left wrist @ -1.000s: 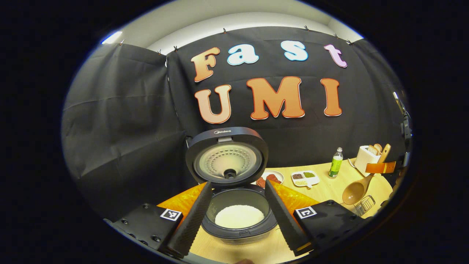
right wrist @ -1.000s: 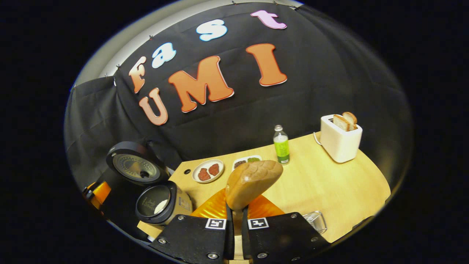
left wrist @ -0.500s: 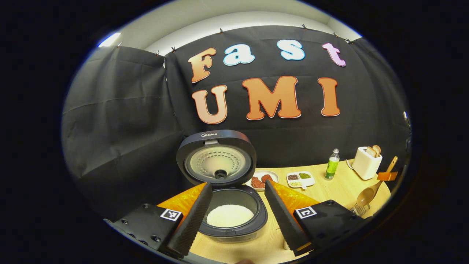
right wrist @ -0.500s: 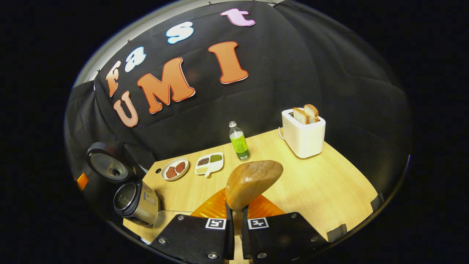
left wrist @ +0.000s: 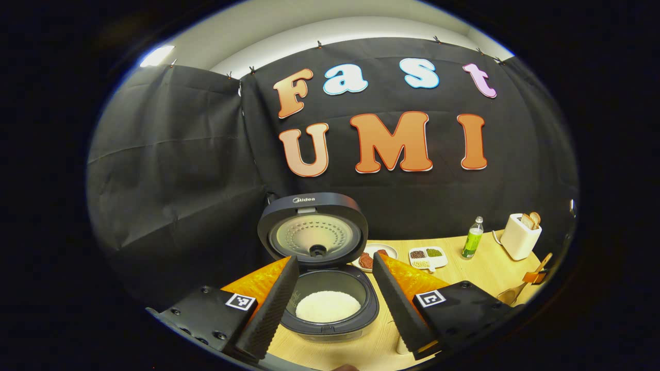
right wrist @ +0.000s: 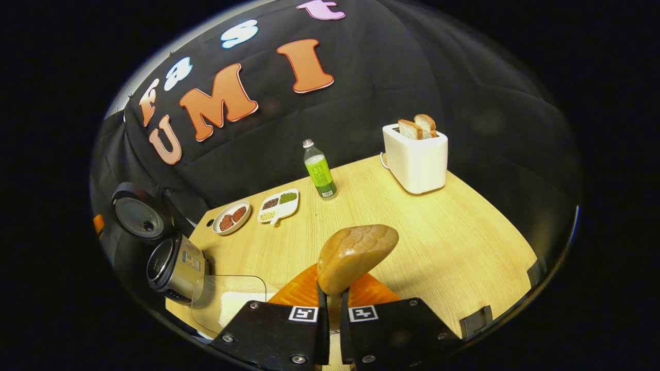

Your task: Close the left gripper, press the button to open the rice cooker; take a wooden spoon from the chopstick holder with the right hand, scoop a spoonful of rice and pour it into the rice cooker, then put the wooden spoon back into the chopstick holder.

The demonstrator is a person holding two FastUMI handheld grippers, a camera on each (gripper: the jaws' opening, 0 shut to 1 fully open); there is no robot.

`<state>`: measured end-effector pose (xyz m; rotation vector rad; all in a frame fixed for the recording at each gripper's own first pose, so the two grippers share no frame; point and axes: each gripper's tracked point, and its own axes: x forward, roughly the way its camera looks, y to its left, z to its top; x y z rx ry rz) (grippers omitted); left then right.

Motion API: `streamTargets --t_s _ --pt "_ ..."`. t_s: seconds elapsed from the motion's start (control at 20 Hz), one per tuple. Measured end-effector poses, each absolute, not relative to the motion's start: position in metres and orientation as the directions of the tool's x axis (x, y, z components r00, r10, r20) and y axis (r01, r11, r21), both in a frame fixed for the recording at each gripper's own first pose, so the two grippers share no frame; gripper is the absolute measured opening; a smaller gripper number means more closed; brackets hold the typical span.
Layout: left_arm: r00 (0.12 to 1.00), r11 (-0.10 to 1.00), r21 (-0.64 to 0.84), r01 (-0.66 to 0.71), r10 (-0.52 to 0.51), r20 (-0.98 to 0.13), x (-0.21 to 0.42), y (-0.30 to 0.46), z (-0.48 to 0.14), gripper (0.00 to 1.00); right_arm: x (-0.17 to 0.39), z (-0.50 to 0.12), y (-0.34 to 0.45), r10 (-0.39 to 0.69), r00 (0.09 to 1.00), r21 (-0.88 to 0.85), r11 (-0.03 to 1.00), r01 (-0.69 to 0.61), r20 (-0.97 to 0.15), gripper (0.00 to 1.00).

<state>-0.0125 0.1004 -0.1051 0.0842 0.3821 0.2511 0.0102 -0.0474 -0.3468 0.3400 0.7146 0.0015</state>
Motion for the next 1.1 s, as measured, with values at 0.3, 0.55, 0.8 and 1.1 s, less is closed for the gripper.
streamTargets --t_s 0.3,0.55,0.8,1.1 --pt "0.903 0.967 0.093 -0.239 0.256 -0.346 0.011 0.114 -0.083 0.89 0.005 -0.373 -0.049 0.104 0.717 0.294 0.944 0.147 -0.69 0.09" --pt "0.902 0.963 0.044 -0.264 0.263 -0.341 0.042 0.137 -0.065 0.89 0.004 -0.36 -0.052 0.095 0.7 0.263 0.955 0.137 -0.708 0.18" --pt "0.91 0.966 0.005 -0.259 0.246 -0.333 0.084 0.154 -0.047 0.89 0.0 -0.335 -0.074 0.034 0.722 0.187 0.973 0.133 -0.692 0.49" --pt "0.884 0.964 -0.034 -0.264 0.227 -0.409 0.129 0.168 -0.067 0.94 -0.005 -0.288 -0.103 -0.034 0.78 0.156 0.974 0.168 -0.625 0.69"
